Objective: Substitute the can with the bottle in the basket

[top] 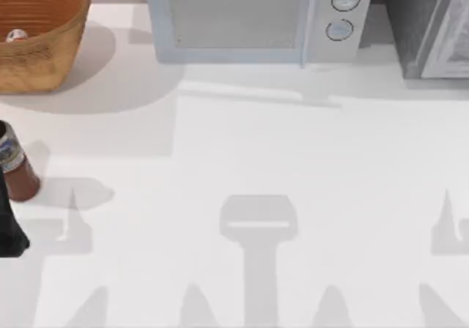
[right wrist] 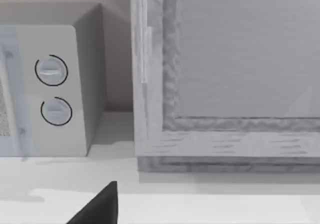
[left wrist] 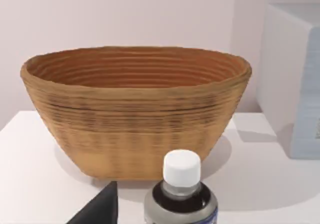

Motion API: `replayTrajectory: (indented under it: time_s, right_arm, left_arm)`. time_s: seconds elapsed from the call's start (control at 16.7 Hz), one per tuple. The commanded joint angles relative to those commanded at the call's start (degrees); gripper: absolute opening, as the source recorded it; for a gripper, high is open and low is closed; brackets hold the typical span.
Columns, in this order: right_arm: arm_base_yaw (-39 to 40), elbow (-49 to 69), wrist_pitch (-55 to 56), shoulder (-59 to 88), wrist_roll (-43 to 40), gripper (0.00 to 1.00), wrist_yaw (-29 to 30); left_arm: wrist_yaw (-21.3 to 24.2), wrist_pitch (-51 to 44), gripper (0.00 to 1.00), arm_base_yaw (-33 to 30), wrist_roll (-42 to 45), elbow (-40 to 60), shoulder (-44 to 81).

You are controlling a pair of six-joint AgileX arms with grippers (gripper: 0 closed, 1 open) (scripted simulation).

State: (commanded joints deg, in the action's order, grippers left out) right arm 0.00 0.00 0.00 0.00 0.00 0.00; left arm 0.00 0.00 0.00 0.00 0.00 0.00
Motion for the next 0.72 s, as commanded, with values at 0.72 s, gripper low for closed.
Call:
replayTrajectory:
  time_s: [0.72]
  right_arm:
    - [0.0,0.0,0.0,0.0,0.0,1.0,0.0]
  left_arm:
    - [1.41,-13.37,1.0,3.4,1.04,24.83,26.42]
